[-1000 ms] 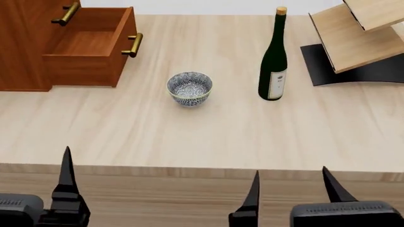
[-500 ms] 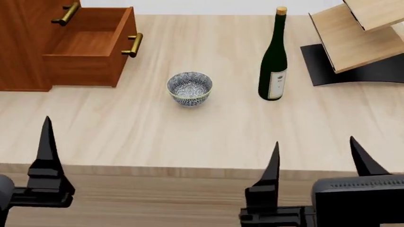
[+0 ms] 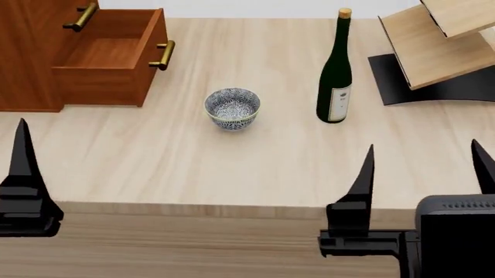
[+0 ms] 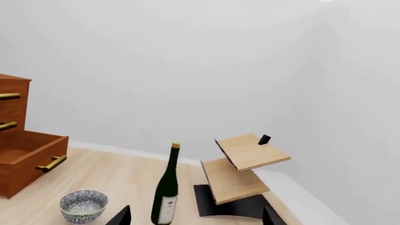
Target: Put the bowl in the bottom drawer of the cabinet.
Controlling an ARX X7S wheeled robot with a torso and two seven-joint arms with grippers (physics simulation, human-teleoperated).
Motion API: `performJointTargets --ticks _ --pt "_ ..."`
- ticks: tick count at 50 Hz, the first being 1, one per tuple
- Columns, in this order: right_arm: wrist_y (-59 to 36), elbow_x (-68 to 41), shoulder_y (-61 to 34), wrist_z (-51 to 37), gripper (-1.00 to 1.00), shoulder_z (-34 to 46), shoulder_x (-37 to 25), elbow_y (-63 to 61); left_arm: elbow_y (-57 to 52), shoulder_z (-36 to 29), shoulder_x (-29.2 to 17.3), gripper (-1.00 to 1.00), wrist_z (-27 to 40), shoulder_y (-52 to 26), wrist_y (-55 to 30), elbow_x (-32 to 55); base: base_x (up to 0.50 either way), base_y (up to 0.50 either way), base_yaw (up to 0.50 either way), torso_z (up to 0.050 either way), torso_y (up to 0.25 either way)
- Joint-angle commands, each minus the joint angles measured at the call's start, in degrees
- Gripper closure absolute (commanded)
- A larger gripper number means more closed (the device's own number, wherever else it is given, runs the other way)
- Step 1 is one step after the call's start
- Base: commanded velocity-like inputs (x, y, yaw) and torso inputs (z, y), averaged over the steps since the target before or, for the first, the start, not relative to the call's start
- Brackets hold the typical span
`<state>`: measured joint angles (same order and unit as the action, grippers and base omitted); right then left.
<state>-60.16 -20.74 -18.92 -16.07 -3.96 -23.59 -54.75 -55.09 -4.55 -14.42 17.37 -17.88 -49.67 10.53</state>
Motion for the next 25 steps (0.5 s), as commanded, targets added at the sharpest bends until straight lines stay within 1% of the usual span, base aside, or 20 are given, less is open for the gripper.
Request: performJointTargets --ticks 1,8,20,25 --pt "-2.07 -0.62 -2.49 -0.74 -1.00 -0.56 -0.92 -1.01 -2.09 0.91 -0.63 -1.00 0.46 -0.09 -1.89 0.85 0.00 0.00 0.00 0.000 0.000" --pt "-2.44 -1.38 -3.96 -0.35 -1.00 -0.25 -1.21 -0.67 -3.39 1.56 -0.92 -1.00 0.98 -1.43 -3.84 2.03 0.00 0.00 0.00 0.000 0.000" --pt "-2.60 -2.15 -6.03 -0.46 -1.00 0.30 -2.75 -2.29 -3.47 1.92 -1.87 -1.00 2.12 -1.44 -3.52 4.08 0.00 0.00 0.00 0.000 0.000" --pt "-2.33 -2.84 -6.12 -0.55 -1.00 0.15 -3.04 -2.43 -3.76 2.54 -2.08 -1.00 2.49 -2.45 -4.46 4.97 0.00 0.20 0.00 0.000 0.000"
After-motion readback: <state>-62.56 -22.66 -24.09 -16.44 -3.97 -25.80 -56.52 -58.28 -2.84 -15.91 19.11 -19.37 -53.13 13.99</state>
